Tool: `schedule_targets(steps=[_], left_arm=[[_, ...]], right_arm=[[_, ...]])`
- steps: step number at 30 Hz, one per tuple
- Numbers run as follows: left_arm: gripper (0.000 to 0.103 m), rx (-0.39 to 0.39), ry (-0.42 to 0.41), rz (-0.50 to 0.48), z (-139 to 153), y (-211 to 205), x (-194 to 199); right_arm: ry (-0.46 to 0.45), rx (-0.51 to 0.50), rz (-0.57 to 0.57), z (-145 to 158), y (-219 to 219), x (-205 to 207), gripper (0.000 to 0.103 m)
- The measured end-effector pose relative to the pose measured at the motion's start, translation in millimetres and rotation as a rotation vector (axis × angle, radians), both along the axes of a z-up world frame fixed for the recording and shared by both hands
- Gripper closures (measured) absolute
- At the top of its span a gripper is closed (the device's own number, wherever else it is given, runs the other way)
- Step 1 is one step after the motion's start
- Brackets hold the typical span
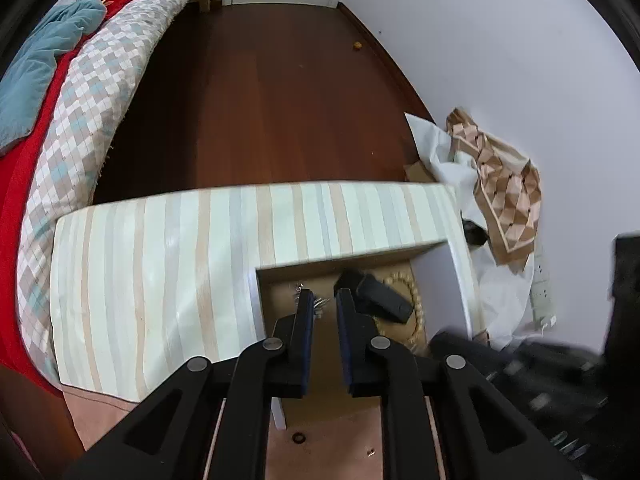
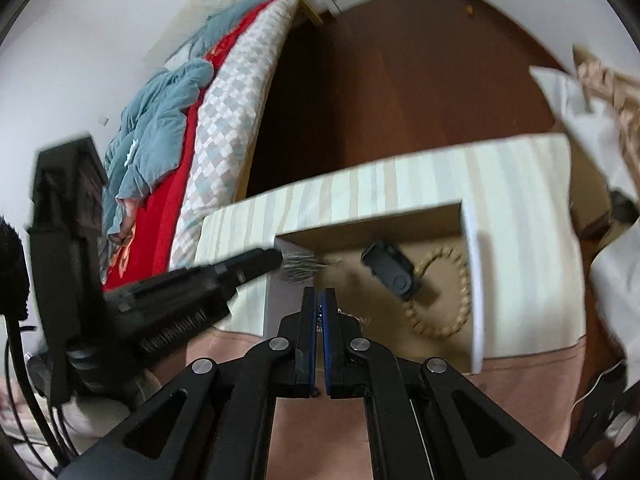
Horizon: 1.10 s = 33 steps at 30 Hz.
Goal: Organize jewelry
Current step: 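Lower both bracelets into the white box and open both tools, then withdraw both tools from the box back over the mat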
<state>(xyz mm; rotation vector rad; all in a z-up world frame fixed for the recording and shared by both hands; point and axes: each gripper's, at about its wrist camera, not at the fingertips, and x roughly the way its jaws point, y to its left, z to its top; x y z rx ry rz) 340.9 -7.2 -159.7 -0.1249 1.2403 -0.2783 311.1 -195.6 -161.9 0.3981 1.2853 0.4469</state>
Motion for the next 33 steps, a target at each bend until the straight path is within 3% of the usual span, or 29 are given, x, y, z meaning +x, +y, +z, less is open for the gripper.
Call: schedule_targets(steps=[3,5,7,8,9,11,13,16,19,26,33], left_arm=[[0.089,-0.001,-0.014,0.018,9,1,4],[0.087,0.012,-0.036,0.03,14,2,4],[0.063,0.047,-0.055,0.044,17,4,1],[0.034,0.073,-0.065,0.056,17,5,-1],[0.023,0.098,-0.082,0.072,18,8,-6],[0.023,0.132,-0.106,0.095,16,13,-15],[0.022,0.181,-0.108,0.119,12,17,-23],[0.009,0.239,-0.12,0.14,4,21,-40],[0.004,0.281,-0.123,0.148,-4,21,-57],[0.001,0.298,-0.146,0.172,-4,17,-89],[0.001,0.28,-0.175,0.189,12,14,-110]], right_arm=[[0.02,-0.015,0.003,-7,-1,-4,0.095],[0.011,-0.036,-0.01,-7,-4,-7,0.077],[-0.006,-0.075,-0.014,-4,-7,-12,0.047],[-0.021,-0.094,-0.021,-3,-9,-14,0.045],[-0.036,-0.127,-0.024,-1,-10,-17,0.045],[-0.059,-0.19,-0.04,2,-14,-22,0.042],[-0.082,-0.268,-0.056,4,-17,-26,0.021],[-0.129,-0.417,-0.076,6,-22,-36,0.014],[-0.122,-0.475,-0.072,1,-22,-42,0.005],[-0.177,-0.589,-0.101,1,-21,-56,0.0],[-0.205,-0.589,-0.129,21,-28,-75,0.0]])
